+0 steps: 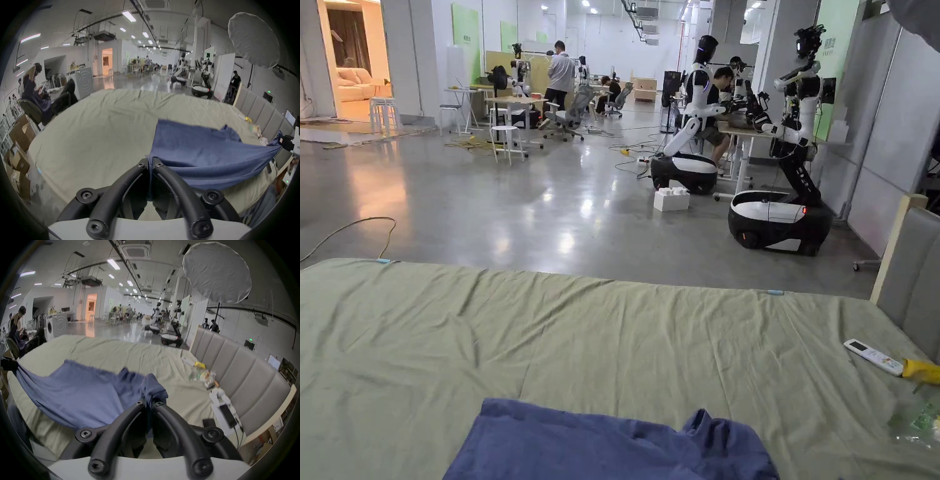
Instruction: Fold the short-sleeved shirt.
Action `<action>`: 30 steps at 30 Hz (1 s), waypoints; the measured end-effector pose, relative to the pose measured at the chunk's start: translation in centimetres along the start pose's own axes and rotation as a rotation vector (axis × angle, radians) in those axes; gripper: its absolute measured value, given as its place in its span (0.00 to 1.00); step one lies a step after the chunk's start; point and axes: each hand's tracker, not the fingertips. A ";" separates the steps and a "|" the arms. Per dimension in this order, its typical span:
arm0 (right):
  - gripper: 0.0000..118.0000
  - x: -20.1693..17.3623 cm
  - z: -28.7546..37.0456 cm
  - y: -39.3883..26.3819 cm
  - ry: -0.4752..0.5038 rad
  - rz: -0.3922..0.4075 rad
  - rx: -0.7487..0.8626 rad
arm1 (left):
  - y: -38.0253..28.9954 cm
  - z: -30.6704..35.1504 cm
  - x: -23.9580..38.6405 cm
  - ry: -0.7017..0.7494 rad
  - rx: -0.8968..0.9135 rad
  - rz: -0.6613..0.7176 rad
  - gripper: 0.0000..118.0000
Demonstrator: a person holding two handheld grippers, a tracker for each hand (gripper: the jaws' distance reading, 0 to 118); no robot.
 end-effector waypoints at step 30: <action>0.70 -5.2 -4.1 1.0 0.013 -0.112 0.163 | 0.9 -4.1 7.5 -0.011 0.117 -0.053 0.58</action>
